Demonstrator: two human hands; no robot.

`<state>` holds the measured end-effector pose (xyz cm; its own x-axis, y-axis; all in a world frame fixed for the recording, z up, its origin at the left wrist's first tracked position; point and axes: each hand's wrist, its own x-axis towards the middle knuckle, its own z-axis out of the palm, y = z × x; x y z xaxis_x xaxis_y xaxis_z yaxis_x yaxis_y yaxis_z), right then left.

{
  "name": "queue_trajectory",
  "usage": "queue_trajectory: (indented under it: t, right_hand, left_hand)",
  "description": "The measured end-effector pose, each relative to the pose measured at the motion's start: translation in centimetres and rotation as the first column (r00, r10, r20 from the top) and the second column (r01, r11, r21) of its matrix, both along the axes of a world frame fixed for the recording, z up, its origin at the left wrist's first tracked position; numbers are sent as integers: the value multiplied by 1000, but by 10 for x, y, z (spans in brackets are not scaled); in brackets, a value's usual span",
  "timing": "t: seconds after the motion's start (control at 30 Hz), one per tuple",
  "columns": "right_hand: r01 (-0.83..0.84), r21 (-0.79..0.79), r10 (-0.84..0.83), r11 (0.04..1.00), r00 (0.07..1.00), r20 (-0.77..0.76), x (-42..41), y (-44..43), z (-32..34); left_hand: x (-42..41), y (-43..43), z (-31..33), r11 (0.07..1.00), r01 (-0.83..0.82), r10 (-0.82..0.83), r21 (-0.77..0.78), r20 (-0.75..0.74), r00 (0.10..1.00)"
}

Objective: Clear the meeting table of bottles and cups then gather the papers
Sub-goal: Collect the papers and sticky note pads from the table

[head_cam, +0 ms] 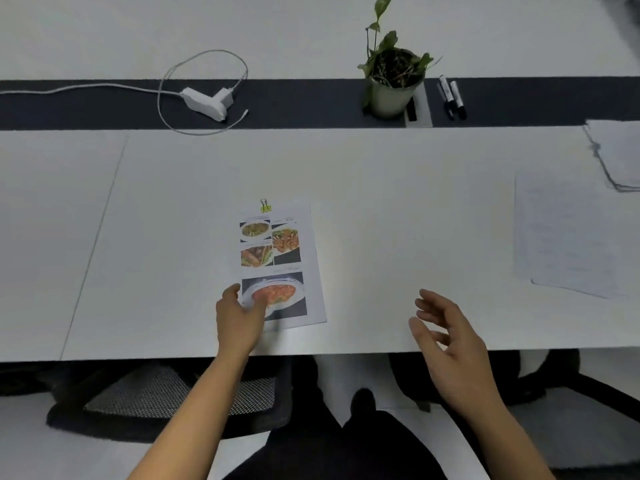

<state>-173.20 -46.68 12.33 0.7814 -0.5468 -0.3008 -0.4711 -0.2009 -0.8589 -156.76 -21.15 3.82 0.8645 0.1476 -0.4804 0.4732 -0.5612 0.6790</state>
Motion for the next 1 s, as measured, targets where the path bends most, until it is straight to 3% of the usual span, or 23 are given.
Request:
queue_trajectory:
  t: [0.2, 0.33, 0.53, 0.67, 0.8, 0.93, 1.0]
  right_hand:
    - [78, -10, -79, 997, 992, -101, 7, 7, -13]
    - [109, -14, -110, 994, 985, -133, 16, 9, -20]
    - [114, -24, -116, 993, 985, -126, 22, 7, -17]
    - [150, -53, -154, 987, 984, -93, 19, -2, -9]
    - [179, -70, -184, 981, 981, -57, 10, -9, -3]
    - [184, -57, -187, 981, 981, -46, 8, -8, -3]
    - [178, -51, -180, 983, 983, -44, 10, -6, -4]
  left_hand:
    - [57, -30, -57, 952, 18, 61, 305, -248, 967]
    - [58, -30, -72, 911, -30, 161, 410, -289, 944]
    - [71, -6, -76, 958, -166, 244, 234, -357, 902]
    - [62, -8, -71, 919, -154, 299, 363, -387, 872]
    - [50, -13, -58, 894, -128, 289, 428, -334, 897]
    - [50, -9, -56, 916, -255, 368, 311, -391, 844]
    - [47, -6, -57, 945, -225, 301, 237, -365, 881]
